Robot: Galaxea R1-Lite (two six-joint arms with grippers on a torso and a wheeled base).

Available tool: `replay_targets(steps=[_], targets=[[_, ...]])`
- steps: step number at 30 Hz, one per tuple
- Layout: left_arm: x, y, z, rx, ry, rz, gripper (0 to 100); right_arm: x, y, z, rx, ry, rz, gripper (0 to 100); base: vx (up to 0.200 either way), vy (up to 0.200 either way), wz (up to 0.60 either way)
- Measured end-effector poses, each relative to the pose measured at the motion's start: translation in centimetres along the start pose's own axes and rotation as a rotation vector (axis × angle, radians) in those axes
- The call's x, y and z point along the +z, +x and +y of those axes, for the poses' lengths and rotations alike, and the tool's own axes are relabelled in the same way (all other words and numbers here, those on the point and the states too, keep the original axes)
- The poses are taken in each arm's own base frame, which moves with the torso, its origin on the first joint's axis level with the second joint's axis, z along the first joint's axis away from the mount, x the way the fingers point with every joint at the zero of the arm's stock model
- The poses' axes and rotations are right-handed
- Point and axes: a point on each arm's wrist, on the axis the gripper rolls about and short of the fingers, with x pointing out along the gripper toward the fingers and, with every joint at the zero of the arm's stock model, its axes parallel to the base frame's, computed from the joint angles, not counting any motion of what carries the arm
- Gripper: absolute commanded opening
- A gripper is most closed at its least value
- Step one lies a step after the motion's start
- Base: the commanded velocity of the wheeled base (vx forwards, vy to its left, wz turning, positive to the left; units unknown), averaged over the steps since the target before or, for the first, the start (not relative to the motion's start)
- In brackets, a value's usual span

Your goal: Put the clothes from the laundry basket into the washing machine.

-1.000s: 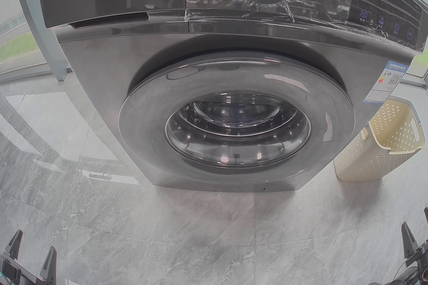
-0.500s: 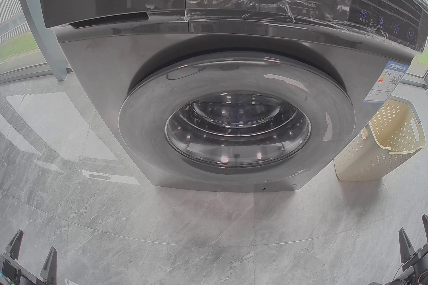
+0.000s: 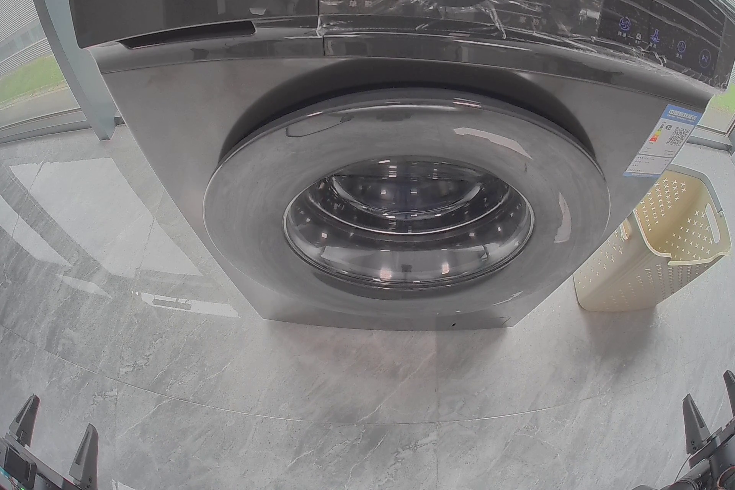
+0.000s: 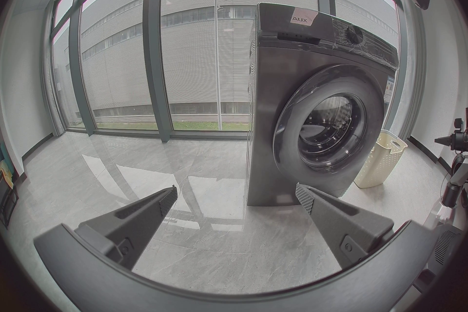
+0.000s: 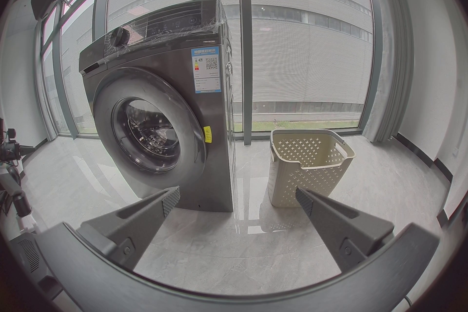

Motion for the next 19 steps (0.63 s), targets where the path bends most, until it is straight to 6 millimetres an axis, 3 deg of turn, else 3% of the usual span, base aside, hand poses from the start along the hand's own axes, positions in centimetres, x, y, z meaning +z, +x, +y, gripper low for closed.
replay_targets(steps=[19], targets=[[-0.01, 0.0, 0.01, 0.006, 0.001, 0.001, 100, -0.02, 0.0, 0.07, 0.029, -0.036, 0.002, 100, 0.0, 0.0, 0.0]])
